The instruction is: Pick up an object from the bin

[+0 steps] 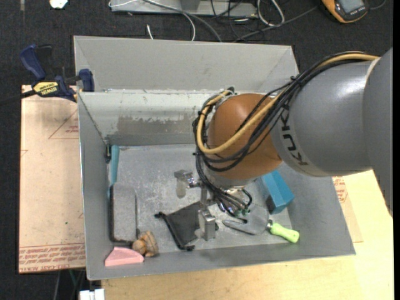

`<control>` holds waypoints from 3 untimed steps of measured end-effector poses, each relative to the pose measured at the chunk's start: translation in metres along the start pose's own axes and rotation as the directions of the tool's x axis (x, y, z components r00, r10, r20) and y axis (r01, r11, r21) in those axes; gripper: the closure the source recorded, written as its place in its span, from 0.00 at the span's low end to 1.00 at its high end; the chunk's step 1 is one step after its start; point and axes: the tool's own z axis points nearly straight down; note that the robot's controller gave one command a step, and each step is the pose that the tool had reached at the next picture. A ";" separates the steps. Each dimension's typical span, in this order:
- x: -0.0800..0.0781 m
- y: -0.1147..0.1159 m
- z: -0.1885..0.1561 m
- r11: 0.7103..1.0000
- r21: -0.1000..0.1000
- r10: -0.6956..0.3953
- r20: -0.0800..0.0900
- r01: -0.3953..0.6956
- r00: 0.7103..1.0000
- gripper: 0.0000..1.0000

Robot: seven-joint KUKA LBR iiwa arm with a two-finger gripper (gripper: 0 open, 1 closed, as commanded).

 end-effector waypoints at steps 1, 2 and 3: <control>0.019 0.000 0.003 0.999 0.000 -0.042 -0.004 0.042 0.999 0.00; 0.008 -0.002 0.083 0.995 -0.002 0.102 0.000 -0.102 0.995 0.00; -0.003 -0.018 0.079 1.000 -0.001 -0.017 0.011 0.017 1.000 1.00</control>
Offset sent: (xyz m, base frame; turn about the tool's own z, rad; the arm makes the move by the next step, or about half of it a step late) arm -0.0059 -0.0046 -0.0791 0.1015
